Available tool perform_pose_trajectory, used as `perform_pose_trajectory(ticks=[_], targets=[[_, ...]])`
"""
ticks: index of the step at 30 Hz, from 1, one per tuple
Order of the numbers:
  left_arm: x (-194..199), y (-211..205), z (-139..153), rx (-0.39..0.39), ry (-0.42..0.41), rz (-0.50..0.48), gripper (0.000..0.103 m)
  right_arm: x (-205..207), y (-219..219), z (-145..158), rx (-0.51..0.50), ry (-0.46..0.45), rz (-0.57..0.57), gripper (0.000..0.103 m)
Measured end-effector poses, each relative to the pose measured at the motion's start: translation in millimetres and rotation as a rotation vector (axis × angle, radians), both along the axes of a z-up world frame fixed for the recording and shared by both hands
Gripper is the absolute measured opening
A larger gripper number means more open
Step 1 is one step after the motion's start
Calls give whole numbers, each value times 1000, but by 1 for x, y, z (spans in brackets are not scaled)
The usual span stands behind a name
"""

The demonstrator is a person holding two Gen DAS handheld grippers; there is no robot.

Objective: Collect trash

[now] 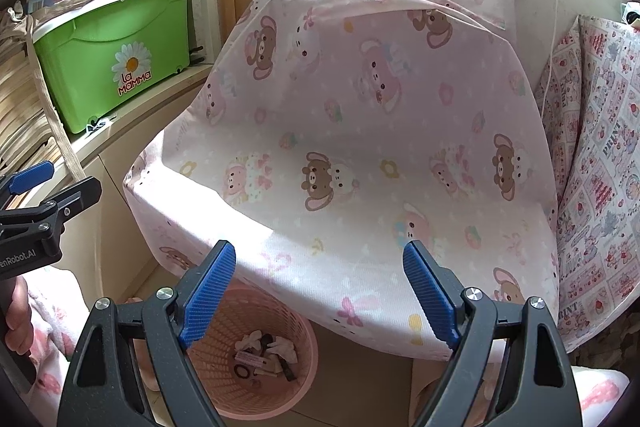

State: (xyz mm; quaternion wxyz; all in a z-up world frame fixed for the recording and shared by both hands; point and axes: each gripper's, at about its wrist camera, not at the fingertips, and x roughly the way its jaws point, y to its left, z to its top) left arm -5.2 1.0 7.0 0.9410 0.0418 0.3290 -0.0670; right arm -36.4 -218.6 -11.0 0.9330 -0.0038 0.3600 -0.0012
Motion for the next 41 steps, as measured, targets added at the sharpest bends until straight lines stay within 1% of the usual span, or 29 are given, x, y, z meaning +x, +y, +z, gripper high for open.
perform_pose_trajectory(ticks=[19, 23, 41], targets=[[1, -2, 0, -3, 6, -5, 102, 0, 0, 0, -3, 1, 0, 87], [-1, -3, -2, 1, -4, -4, 102, 1, 1, 0, -8, 7, -2, 87], [0, -4, -2, -3, 18, -19, 102, 1, 1, -1, -7, 3, -3, 87]])
